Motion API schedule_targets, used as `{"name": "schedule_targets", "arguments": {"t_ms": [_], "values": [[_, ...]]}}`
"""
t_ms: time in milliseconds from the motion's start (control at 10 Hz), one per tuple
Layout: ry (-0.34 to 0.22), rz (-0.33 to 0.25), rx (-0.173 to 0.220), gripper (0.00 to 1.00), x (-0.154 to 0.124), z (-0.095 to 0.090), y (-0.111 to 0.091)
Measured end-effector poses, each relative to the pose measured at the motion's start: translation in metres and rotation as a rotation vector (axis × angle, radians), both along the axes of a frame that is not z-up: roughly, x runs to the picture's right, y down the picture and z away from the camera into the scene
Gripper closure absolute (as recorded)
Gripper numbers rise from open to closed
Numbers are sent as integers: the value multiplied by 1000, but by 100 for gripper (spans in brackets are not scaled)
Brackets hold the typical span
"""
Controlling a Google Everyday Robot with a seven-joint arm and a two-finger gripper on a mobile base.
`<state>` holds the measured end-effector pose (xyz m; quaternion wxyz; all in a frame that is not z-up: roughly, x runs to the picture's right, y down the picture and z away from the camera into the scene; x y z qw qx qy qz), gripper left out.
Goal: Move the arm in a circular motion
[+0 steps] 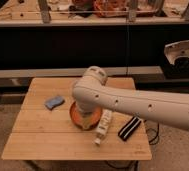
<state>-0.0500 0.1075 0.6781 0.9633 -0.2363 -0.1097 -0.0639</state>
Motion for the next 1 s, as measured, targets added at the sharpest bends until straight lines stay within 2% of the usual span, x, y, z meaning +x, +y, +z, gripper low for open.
{"name": "schedule_targets", "arguments": {"t_ms": [200,300,500,600,900,1000], "values": [[-10,7,12,20,8,25,-26],[-11,13,21,20,25,49,-51],[-2,22,28,20,54,76,-81],[16,26,31,20,82,95,-102],[77,53,29,20,143,119,-134],[88,62,27,20,150,122,-137]]}}
